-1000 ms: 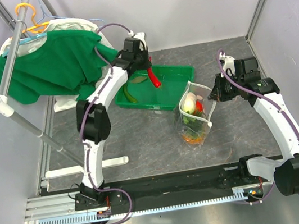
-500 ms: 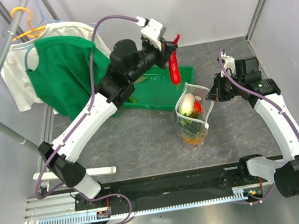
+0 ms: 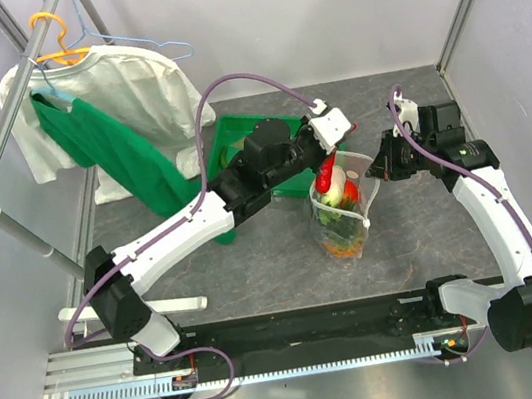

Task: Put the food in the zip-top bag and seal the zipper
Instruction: Place the fake vegetable in the zipper food storage bag.

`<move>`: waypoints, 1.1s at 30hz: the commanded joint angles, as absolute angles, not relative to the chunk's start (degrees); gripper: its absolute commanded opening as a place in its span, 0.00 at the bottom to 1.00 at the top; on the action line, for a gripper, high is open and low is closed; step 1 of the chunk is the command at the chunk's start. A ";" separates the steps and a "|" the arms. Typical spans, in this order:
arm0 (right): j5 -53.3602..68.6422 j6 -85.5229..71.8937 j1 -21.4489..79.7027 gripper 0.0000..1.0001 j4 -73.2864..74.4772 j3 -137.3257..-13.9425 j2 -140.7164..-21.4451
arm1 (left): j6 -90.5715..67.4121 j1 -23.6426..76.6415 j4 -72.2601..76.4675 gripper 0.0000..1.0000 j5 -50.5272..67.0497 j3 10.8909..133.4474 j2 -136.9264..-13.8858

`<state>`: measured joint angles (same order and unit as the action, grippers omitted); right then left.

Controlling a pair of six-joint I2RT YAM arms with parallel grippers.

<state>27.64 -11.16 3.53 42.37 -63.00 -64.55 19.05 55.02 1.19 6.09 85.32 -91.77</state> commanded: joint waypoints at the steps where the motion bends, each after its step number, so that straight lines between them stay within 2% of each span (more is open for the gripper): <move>1: 28.30 -11.34 3.60 0.00 39.64 -64.25 -64.25 | 21.97 55.37 8.09 0.02 4.48 86.31 -91.49; 11: 28.48 -11.60 3.60 0.00 39.73 -64.51 -64.07 | 26.79 58.00 10.19 0.02 7.03 83.77 -88.42; 24: 29.00 -12.13 3.52 0.00 40.08 -64.42 -63.63 | 35.33 68.46 26.44 0.02 0.18 67.07 -83.14; 33: 28.92 -11.95 3.60 0.00 40.25 -64.25 -63.28 | 32.96 68.73 26.29 0.02 -1.14 62.23 -82.09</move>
